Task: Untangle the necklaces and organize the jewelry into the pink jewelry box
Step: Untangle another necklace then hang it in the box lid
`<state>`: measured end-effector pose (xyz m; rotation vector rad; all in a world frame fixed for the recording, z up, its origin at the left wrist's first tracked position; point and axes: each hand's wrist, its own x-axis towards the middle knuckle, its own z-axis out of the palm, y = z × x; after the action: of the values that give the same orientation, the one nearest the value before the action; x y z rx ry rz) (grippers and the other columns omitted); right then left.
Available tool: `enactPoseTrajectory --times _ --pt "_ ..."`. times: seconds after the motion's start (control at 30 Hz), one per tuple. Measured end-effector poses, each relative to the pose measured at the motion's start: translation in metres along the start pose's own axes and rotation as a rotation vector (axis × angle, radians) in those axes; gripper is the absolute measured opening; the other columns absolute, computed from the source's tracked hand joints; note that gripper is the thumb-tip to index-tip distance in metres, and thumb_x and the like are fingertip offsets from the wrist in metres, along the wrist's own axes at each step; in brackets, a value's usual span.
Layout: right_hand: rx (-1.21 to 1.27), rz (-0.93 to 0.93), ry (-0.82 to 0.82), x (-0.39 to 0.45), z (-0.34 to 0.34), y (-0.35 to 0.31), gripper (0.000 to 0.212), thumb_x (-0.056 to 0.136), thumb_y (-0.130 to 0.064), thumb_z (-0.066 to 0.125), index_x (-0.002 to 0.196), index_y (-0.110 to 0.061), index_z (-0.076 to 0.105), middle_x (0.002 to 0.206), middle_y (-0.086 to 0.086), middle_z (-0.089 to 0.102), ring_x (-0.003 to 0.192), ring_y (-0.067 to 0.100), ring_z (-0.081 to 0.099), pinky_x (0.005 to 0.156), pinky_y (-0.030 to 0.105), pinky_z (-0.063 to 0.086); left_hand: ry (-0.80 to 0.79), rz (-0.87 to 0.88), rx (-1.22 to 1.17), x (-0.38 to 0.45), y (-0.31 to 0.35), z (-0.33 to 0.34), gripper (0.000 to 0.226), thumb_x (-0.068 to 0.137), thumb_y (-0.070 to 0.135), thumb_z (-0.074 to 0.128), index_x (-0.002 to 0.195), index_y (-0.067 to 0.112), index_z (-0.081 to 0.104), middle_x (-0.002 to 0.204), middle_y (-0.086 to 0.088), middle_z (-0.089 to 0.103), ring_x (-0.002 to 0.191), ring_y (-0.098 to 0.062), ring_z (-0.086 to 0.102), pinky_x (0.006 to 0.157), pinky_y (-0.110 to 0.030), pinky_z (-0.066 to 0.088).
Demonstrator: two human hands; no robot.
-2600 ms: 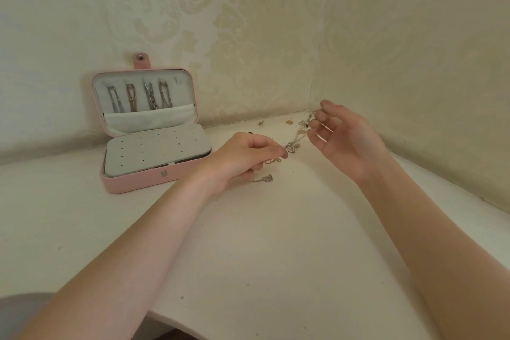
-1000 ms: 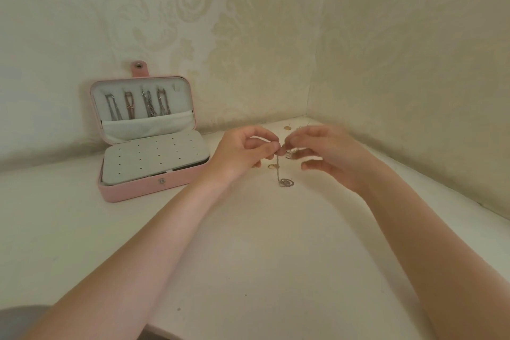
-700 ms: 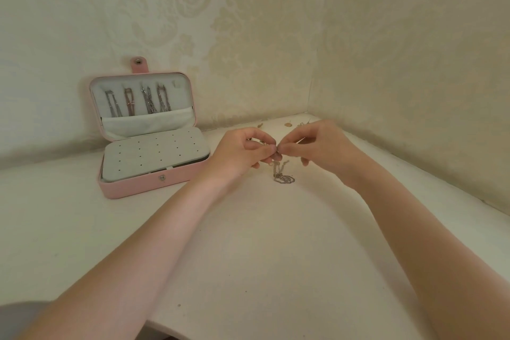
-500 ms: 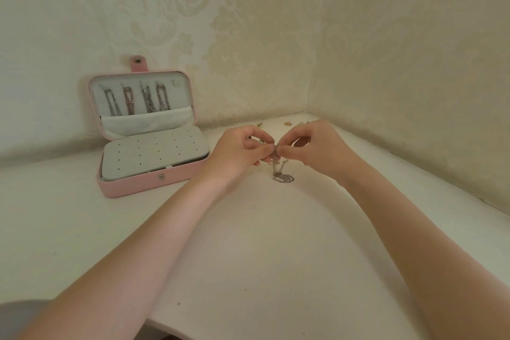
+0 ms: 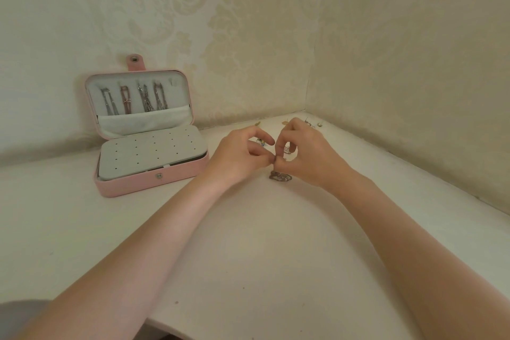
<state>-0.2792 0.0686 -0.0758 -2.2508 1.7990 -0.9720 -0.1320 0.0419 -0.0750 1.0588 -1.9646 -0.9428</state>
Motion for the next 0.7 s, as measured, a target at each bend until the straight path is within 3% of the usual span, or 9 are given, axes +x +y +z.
enactPoseTrajectory --times 0.13,0.2,0.37,0.57,0.7 --pt "0.082 0.006 0.026 0.0010 -0.0011 0.0009 0.008 0.076 -0.014 0.072 0.074 -0.014 0.064 0.086 -0.013 0.041 0.077 0.008 0.047 0.062 0.009 0.037 0.042 0.007 0.002 0.0012 -0.0010 -0.0007 0.020 0.080 0.009 0.065 0.083 0.026 0.056 0.076 0.006 0.072 0.061 -0.008 0.052 0.069 -0.028 0.043" --pt "0.127 0.012 0.026 0.0014 -0.0036 0.0011 0.006 0.076 -0.016 0.073 0.076 -0.013 0.068 0.086 -0.016 0.040 0.076 0.004 0.045 0.062 0.004 0.036 0.063 0.032 0.038 0.0020 -0.0020 -0.0012 0.018 0.082 0.010 0.064 0.082 0.026 0.054 0.074 0.010 0.070 0.063 -0.010 0.052 0.067 -0.025 0.042" --pt "0.166 0.027 0.029 0.0015 -0.0074 0.0006 0.007 0.076 -0.013 0.075 0.074 -0.017 0.069 0.085 -0.014 0.042 0.074 0.003 0.044 0.063 0.004 0.035 0.066 0.124 0.162 0.0011 -0.0024 -0.0008 0.016 0.086 0.009 0.060 0.084 0.021 0.051 0.080 0.003 0.070 0.058 -0.002 0.050 0.053 -0.010 0.034" --pt "0.096 0.042 -0.012 0.0015 -0.0062 0.0012 0.008 0.076 -0.016 0.074 0.075 -0.018 0.066 0.087 -0.008 0.044 0.078 0.013 0.048 0.062 0.004 0.035 0.017 0.227 0.364 -0.0012 -0.0001 0.0021 0.018 0.088 0.007 0.054 0.089 0.021 0.044 0.086 0.003 0.068 0.059 0.003 0.049 0.058 -0.007 0.033" --pt "0.161 0.080 -0.014 0.0006 -0.0094 0.0031 0.010 0.079 -0.015 0.072 0.075 -0.019 0.064 0.094 -0.005 0.045 0.079 0.011 0.050 0.064 0.004 0.035 0.042 0.204 0.243 -0.0006 -0.0008 0.0014 0.013 0.086 0.007 0.060 0.086 0.019 0.055 0.082 0.004 0.065 0.060 0.006 0.052 0.060 -0.009 0.037"
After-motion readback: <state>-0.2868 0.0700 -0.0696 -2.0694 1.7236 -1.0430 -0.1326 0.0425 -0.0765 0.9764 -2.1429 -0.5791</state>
